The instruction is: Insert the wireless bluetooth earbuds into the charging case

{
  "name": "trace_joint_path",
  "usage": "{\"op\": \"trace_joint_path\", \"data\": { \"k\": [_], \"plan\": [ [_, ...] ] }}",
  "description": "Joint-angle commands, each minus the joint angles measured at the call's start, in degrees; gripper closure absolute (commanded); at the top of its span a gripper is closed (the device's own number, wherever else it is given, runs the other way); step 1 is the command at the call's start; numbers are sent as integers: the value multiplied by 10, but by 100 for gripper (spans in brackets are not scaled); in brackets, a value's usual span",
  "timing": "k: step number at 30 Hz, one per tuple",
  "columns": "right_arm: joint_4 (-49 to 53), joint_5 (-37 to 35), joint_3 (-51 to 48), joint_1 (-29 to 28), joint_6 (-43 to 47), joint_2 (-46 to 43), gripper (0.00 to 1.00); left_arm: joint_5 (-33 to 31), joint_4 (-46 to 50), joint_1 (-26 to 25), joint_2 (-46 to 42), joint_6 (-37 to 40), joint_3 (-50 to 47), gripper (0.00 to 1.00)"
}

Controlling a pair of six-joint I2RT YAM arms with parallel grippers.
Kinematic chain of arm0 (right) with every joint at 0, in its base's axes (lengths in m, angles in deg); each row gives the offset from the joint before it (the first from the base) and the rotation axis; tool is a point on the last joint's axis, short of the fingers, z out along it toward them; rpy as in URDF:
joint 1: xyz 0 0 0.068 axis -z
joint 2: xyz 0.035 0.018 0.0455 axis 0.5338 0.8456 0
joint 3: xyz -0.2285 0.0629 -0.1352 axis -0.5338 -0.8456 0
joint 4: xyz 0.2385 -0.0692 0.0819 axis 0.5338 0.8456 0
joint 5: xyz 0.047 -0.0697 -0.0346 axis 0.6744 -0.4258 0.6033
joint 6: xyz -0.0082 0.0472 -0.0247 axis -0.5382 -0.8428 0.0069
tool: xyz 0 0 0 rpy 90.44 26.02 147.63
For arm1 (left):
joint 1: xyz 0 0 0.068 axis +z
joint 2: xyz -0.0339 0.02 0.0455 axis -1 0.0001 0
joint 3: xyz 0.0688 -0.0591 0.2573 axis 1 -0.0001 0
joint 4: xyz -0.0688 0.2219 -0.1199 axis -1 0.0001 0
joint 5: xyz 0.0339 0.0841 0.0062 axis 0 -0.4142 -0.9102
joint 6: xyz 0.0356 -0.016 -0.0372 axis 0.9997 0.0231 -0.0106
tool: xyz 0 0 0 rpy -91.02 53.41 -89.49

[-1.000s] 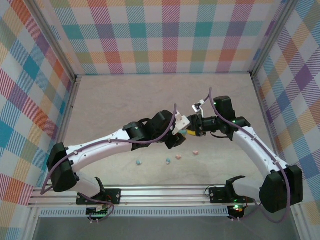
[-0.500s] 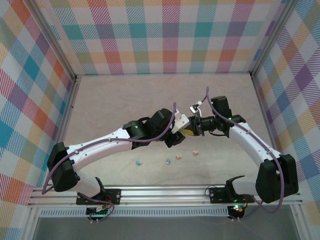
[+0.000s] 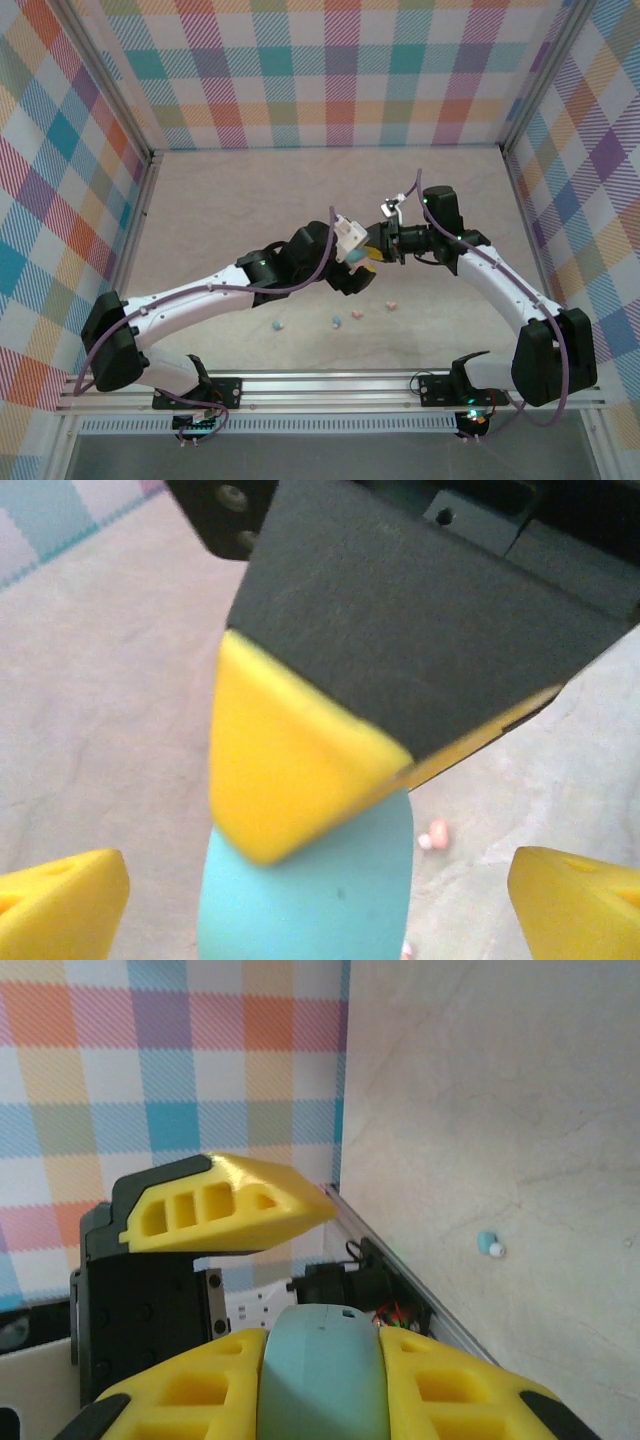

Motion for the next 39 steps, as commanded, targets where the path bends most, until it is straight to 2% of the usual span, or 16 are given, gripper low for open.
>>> {"op": "trace_joint_path", "data": {
  "k": [1, 3, 6, 9, 12, 15, 17, 20, 25, 28, 31, 35, 39],
  "plan": [
    [-60, -58, -13, 11, -74, -22, 85, -103, -34, 7, -23, -86, 2, 0],
    [-68, -92, -15, 12, -90, -30, 85, -129, 7, 7, -25, -115, 13, 0],
    [-75, -142, -15, 12, -112, -37, 85, -134, 27, 7, -40, -124, -2, 0],
    [-98, -163, -11, 13, -143, -34, 84, -87, -8, 11, -80, -107, -54, 0],
    [-100, -175, -1, 12, -163, -32, 84, 10, -120, 45, -143, -115, -137, 1],
    [-106, -181, -3, 12, -187, -37, 84, 156, -250, 109, -183, -141, -212, 12],
    [-121, -180, -10, 12, -212, -40, 83, 196, -309, 125, -186, -133, -233, 13],
    [-153, -183, -25, 12, -254, -50, 83, 224, -345, 127, -170, -88, -235, 14],
    [-154, -211, -37, 9, -280, -81, 84, 239, -439, 128, -123, -71, -235, 15],
    [-157, -230, -45, 7, -309, -96, 84, 229, -454, 128, -91, -89, -215, 16],
    [-188, -235, -49, 5, -345, -103, 83, 248, -501, 129, -63, -111, -207, 17],
    [-193, -225, -28, -4, -343, -100, 83, 266, -501, 131, -35, -134, -182, 20],
    [-194, -211, -6, -15, -336, -96, 82, 290, -550, 144, -25, -161, -182, 25]
  ]
}}
